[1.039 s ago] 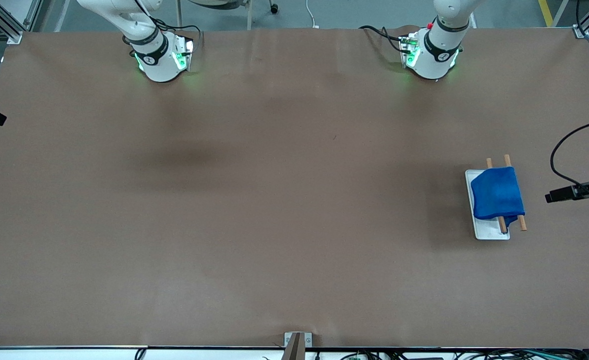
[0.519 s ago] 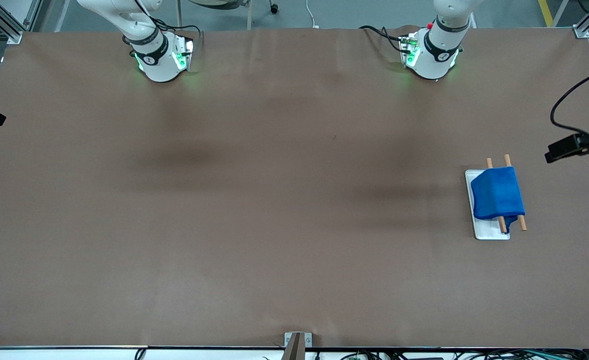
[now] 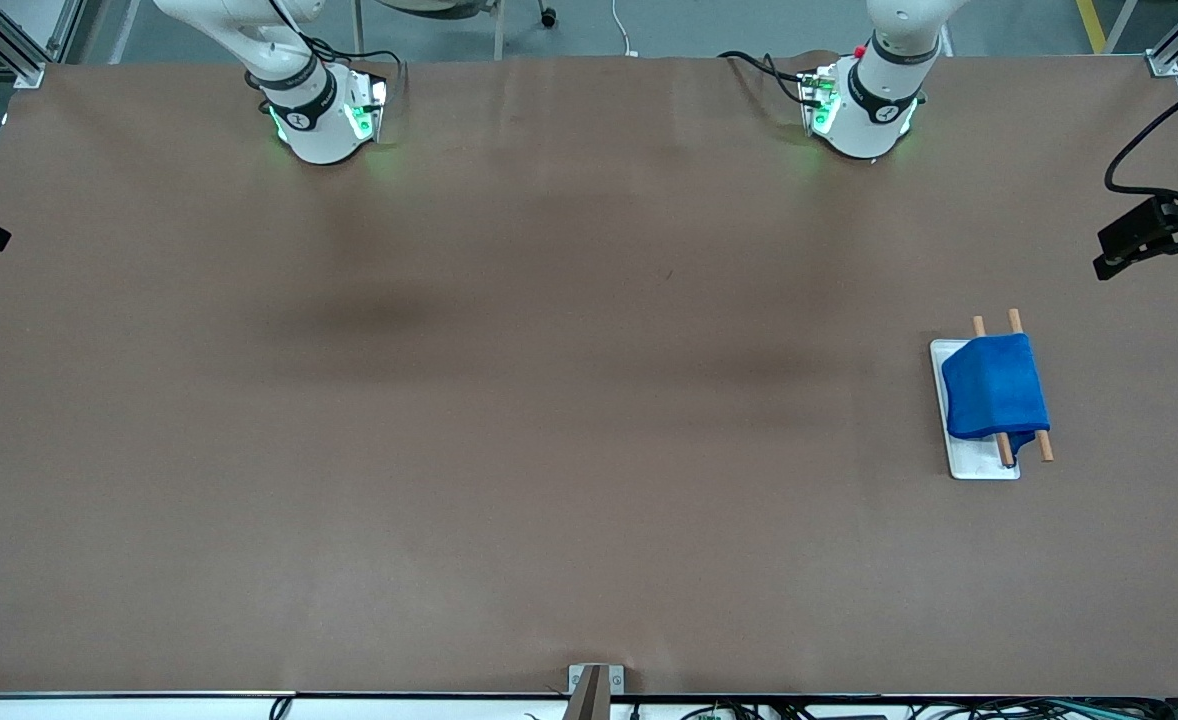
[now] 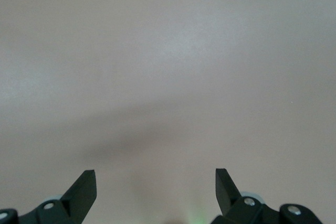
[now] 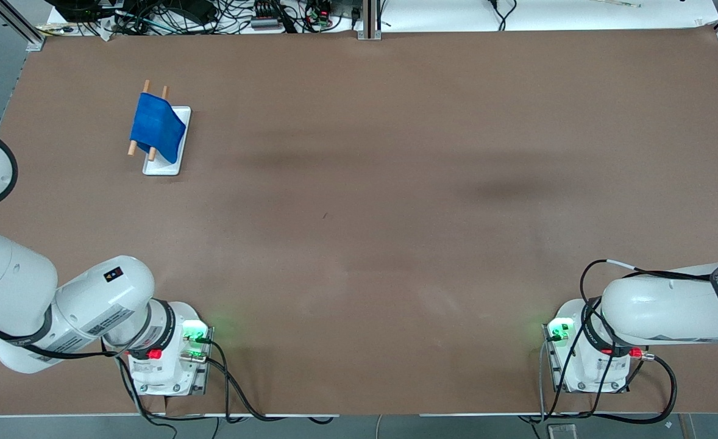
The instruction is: Right arm passes towel to left arm to hang
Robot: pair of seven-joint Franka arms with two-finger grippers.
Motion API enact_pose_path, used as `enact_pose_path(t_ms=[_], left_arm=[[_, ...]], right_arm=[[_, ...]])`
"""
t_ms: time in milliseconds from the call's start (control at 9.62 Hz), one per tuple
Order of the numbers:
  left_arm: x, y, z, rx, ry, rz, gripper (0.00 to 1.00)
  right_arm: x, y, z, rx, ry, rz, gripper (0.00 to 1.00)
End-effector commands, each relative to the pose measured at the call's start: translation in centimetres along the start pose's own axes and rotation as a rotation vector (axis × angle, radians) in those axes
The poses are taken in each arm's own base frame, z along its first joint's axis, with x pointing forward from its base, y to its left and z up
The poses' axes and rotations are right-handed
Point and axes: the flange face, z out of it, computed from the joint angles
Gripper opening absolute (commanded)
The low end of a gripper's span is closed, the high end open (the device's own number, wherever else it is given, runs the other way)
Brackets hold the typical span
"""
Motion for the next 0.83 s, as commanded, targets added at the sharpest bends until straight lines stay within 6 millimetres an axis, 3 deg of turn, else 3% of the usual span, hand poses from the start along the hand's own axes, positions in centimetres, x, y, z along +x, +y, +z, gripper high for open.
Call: enact_pose_path(t_ms=[0, 727], left_arm=[[-0.6, 3.6, 0.4, 0.016, -0.026, 0.097, 1.0], [-7.5, 5.3, 1.5, 0.006, -0.069, 0.061, 1.0]], right_arm=[[0.0, 0.3, -0.2, 0.003, -0.003, 0.013, 1.0], [0.0, 0.3, -0.1, 0.003, -0.004, 0.013, 1.0]])
